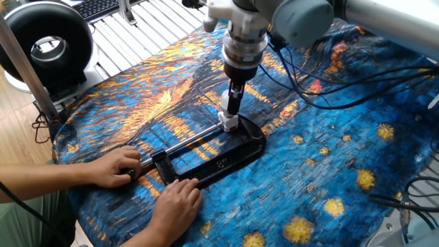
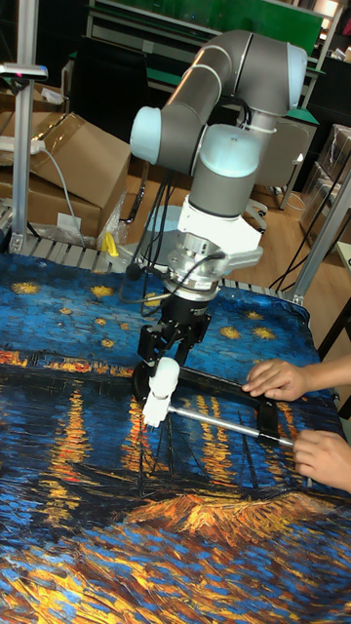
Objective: Install the light bulb by rotating it
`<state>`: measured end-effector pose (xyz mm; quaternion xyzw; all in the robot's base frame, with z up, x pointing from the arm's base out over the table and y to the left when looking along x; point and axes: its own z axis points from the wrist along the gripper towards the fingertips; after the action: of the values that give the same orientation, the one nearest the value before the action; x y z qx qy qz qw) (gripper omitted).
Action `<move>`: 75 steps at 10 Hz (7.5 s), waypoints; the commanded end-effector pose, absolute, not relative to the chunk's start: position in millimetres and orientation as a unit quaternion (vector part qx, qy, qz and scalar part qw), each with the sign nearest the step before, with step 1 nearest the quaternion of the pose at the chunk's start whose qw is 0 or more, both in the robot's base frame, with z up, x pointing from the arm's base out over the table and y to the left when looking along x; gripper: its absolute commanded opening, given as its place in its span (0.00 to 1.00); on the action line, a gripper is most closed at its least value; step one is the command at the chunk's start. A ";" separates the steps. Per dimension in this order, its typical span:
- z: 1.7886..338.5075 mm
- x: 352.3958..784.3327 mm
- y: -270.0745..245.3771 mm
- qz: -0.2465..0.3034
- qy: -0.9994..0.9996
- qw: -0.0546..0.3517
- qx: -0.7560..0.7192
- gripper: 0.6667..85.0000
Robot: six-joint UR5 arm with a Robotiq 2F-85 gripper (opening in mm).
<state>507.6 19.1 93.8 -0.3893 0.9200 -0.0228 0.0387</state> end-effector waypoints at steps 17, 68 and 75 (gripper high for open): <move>95.5 508.1 23.4 -0.009 0.808 0.015 -0.589 0.74; 89.5 523.2 22.7 -0.001 0.961 0.064 -0.269 0.36; 92.3 515.4 16.8 0.014 0.973 0.042 -0.225 0.74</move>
<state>516.8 13.3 93.2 -0.2419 0.9692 0.0037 0.0461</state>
